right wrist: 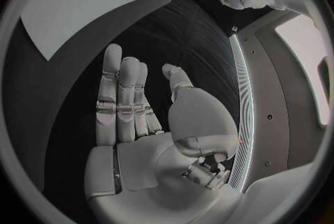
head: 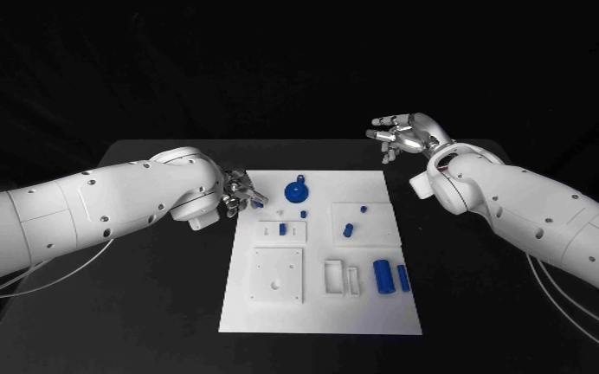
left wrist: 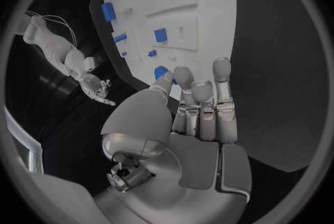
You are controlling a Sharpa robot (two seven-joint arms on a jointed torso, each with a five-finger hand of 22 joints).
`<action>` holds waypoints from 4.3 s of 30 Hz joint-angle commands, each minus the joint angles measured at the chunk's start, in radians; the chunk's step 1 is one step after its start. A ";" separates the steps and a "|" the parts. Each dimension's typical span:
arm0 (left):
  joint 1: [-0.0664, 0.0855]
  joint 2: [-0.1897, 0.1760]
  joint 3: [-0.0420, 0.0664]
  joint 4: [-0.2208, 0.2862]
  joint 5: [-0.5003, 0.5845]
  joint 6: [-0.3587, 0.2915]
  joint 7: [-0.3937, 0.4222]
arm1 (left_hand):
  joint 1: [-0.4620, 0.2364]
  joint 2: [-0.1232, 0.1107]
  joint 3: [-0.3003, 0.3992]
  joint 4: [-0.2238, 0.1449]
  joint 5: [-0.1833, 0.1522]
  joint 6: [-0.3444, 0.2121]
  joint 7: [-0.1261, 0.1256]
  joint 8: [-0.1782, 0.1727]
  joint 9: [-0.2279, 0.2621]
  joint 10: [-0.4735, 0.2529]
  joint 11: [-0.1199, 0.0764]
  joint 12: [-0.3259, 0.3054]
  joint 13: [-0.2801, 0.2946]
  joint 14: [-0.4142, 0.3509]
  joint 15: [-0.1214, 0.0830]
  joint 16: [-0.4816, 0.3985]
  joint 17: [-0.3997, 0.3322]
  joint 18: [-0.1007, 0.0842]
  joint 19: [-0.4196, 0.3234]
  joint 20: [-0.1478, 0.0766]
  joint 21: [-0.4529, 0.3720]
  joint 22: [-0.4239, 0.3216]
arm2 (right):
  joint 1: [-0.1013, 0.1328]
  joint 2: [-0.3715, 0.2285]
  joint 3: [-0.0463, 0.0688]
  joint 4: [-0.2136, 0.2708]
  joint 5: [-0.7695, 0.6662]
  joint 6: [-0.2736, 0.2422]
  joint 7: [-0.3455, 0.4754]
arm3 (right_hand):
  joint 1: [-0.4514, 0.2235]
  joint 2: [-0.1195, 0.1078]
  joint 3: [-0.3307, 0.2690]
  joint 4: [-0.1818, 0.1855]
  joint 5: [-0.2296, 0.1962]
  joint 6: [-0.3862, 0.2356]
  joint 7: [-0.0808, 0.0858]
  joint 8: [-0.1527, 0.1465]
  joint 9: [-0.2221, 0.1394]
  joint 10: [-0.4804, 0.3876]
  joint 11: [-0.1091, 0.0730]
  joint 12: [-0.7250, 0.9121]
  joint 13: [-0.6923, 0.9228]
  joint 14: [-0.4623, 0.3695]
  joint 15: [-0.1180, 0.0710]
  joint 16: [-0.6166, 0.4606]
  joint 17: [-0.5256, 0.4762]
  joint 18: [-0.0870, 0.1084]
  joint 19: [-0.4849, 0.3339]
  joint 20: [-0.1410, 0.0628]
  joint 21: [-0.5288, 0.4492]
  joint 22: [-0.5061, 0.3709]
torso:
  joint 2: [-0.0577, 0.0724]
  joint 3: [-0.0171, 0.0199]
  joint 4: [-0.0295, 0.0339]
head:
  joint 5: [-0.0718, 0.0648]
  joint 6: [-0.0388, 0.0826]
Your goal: Assemble the parts on the task board
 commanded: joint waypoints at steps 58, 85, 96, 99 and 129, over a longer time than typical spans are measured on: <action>-0.050 0.007 -0.040 0.121 -0.202 -0.029 -0.074 | -0.004 0.011 0.060 -0.051 0.001 0.026 -0.027 0.012 0.099 0.007 -0.003 -0.007 0.013 0.014 -0.003 -0.007 0.010 -0.011 0.007 -0.006 0.015 0.021 | -0.013 0.000 0.001 -0.001 0.001 0.017 0.003 | -0.006 -0.005 0.020 0.002 0.027 -0.004 0.001 -0.005 0.000 -0.005 -0.003 0.001 -0.002 -0.004 0.002 -0.006 0.001 -0.008 -0.007 -0.002 0.007 -0.004 | 0.001 -0.0006 -0.0002 | 0.007 -0.025; -0.050 0.007 -0.040 0.116 -0.205 0.037 -0.083 | -0.002 0.012 0.063 -0.057 0.002 0.026 -0.026 0.007 0.103 0.003 -0.002 -0.008 0.013 0.010 -0.001 -0.012 0.003 -0.010 0.005 -0.005 0.014 0.021 | -0.014 0.000 0.001 -0.002 0.001 0.019 0.003 | -0.008 -0.009 0.030 0.002 0.031 -0.003 0.001 -0.005 0.000 -0.005 -0.004 0.001 -0.002 -0.004 0.002 -0.006 0.001 -0.008 -0.008 -0.002 0.009 -0.004 | 0.001 0.0000 0.0003 | 0.007 -0.026; -0.050 0.016 -0.040 0.102 -0.205 0.034 -0.079 | -0.006 0.013 0.060 -0.052 -0.005 0.023 -0.025 0.004 0.104 0.000 0.000 -0.009 0.012 0.005 0.000 -0.017 -0.004 -0.011 0.003 -0.004 0.012 0.020 | -0.014 0.001 0.001 -0.001 0.001 0.019 0.003 | -0.008 -0.009 0.030 0.002 0.031 -0.003 0.001 -0.005 0.000 -0.005 -0.004 0.001 -0.002 -0.004 0.002 -0.006 0.001 -0.008 -0.008 -0.002 0.009 -0.004 | 0.001 0.0002 -0.0003 | 0.006 -0.026; -0.050 0.024 -0.040 0.093 -0.205 0.034 -0.078 | -0.011 0.014 0.056 -0.044 -0.006 0.023 -0.025 0.003 0.104 -0.001 0.000 -0.008 0.013 0.005 0.000 -0.018 -0.006 -0.010 0.003 -0.004 0.011 0.020 | -0.014 0.001 0.001 -0.001 0.001 0.018 0.004 | -0.009 -0.009 0.033 0.003 0.032 -0.005 0.001 -0.005 0.000 -0.006 -0.003 0.001 -0.002 -0.004 0.002 -0.006 0.001 -0.008 -0.008 -0.002 0.009 -0.004 | 0.002 -0.0002 -0.0006 | 0.005 -0.027; -0.051 0.042 -0.040 0.066 -0.204 0.097 -0.088 | -0.080 -0.094 -0.071 0.057 -0.027 0.036 -0.028 -0.017 0.079 -0.014 0.000 -0.006 0.009 -0.010 0.002 -0.025 -0.028 -0.014 0.002 -0.003 -0.005 0.020 | -0.014 0.001 0.001 -0.003 0.003 0.017 0.006 | -0.013 -0.010 0.038 0.010 0.040 -0.008 0.001 -0.005 0.000 -0.007 -0.003 0.001 -0.001 -0.005 0.002 -0.007 0.000 -0.008 -0.009 -0.002 0.009 -0.006 | 0.000 -0.0002 0.0002 | 0.000 -0.033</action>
